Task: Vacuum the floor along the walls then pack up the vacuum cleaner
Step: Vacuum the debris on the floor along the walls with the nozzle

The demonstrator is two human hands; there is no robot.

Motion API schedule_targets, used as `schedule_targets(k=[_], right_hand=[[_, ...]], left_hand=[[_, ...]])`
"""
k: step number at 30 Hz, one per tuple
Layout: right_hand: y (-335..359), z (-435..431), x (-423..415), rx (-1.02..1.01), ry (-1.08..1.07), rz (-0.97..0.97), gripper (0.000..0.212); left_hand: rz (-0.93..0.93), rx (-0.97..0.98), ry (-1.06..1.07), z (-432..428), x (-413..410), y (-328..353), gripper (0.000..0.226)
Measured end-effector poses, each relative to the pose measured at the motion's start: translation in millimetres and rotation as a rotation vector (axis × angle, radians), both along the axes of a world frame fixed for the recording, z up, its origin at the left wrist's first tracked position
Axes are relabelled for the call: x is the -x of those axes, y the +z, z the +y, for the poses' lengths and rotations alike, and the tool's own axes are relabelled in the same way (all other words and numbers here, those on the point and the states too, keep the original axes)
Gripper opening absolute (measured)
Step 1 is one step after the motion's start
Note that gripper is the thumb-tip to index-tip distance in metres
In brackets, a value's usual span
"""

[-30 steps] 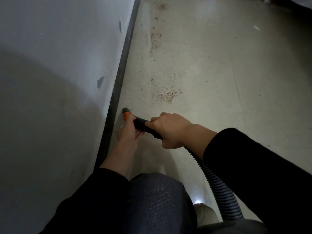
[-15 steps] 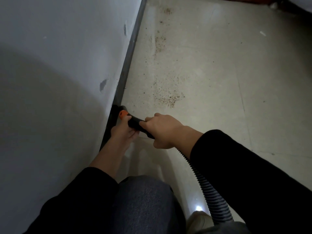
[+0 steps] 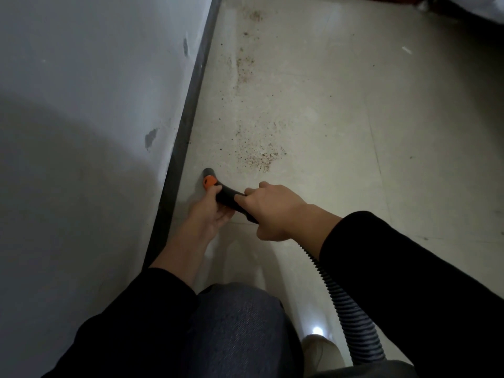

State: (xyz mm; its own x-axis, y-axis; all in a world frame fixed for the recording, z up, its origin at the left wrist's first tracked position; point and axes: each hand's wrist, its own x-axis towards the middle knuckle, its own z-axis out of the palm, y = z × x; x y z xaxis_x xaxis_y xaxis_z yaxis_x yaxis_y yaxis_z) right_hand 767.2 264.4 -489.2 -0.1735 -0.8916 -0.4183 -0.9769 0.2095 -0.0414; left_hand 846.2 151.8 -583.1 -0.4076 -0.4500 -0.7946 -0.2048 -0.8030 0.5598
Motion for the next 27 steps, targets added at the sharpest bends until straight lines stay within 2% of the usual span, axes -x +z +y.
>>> schedule_targets(k=[10, 16, 27], right_hand=[[3.5, 19.6, 9.9, -0.022, -0.052, 0.011, 0.038], [3.4, 34.4, 15.3, -0.030, -0.081, 0.027, 0.041], [6.3, 57.9, 23.1, -0.062, -0.140, 0.050, 0.043]], left_hand=[[0.002, 0.008, -0.019, 14.8, 17.0, -8.8, 0.037], [-0.003, 0.009, -0.033, 26.8, 28.3, -10.6, 0.027], [0.016, -0.032, -0.078, 49.3, 45.1, -11.6, 0.030]])
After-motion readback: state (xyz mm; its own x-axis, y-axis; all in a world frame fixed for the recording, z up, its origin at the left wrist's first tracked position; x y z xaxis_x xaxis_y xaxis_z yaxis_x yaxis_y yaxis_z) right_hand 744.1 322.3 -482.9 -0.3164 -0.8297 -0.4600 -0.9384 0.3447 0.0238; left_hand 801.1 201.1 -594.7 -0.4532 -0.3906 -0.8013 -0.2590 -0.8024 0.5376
